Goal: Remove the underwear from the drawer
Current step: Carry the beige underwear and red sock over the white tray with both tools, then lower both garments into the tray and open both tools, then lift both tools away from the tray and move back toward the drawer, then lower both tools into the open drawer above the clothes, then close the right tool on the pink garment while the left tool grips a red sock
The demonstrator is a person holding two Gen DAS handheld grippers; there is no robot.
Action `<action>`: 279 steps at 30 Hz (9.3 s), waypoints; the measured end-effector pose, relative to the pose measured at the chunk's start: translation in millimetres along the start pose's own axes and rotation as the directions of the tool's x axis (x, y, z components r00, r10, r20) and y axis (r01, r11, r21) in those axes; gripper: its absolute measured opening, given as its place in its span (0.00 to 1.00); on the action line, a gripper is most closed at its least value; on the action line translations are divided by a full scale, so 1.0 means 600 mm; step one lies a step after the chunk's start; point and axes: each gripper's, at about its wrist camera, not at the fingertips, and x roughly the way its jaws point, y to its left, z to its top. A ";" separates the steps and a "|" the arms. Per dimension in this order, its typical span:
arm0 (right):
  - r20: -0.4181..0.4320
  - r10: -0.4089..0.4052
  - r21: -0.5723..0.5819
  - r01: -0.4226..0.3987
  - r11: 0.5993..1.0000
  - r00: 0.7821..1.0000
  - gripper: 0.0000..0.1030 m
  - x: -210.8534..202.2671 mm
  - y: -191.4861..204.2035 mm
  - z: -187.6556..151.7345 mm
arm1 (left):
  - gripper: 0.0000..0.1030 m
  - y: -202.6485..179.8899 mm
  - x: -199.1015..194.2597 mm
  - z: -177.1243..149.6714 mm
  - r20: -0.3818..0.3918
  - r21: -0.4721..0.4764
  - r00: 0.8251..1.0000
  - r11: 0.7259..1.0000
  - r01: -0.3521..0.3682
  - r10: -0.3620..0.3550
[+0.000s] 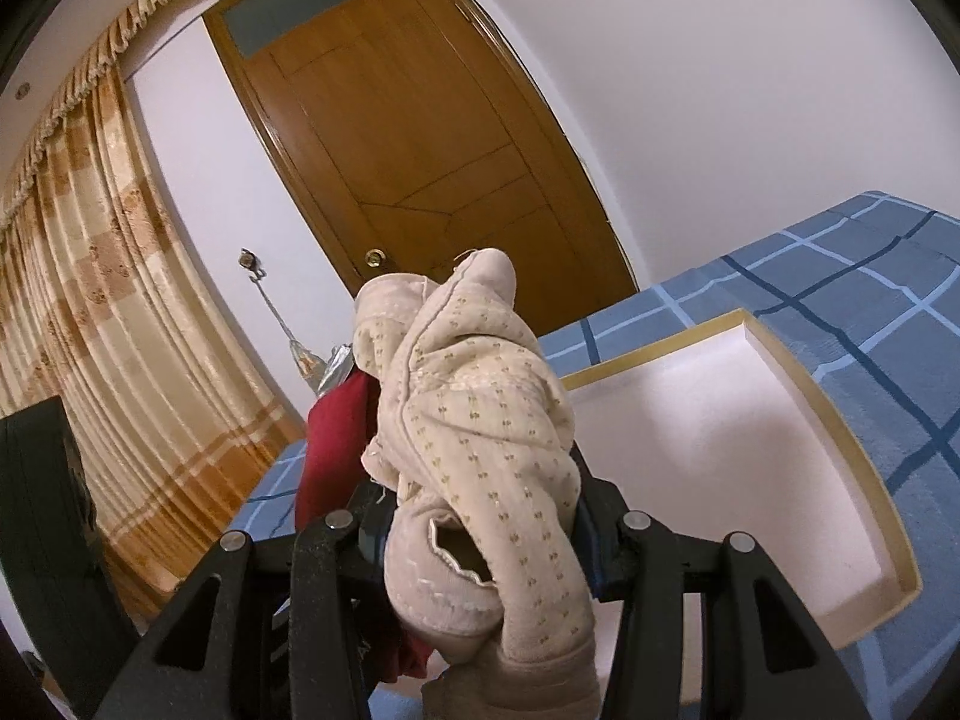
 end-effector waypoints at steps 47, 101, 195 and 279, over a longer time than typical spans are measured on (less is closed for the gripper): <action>-0.107 0.040 -0.224 -0.063 0.972 0.993 0.74 0.146 -0.005 0.014 | 0.90 0.010 0.085 -0.009 -0.058 0.023 0.969 0.971 -0.240 0.241; 0.370 -0.281 -0.220 0.378 0.899 0.885 0.82 -0.069 0.015 -0.003 | 0.85 -0.010 -0.055 -0.055 0.224 0.013 0.961 0.986 -0.168 0.161; -0.365 -0.120 -0.250 0.027 0.968 0.923 0.81 -0.400 -0.137 -0.278 | 0.89 -0.043 -0.243 -0.401 -0.393 0.247 0.917 0.968 0.034 0.068; -0.790 -0.019 -0.121 -0.125 0.985 0.613 0.30 -0.282 -0.201 -0.338 | 0.64 0.015 -0.119 -0.404 -0.847 0.263 0.531 0.846 0.465 -0.028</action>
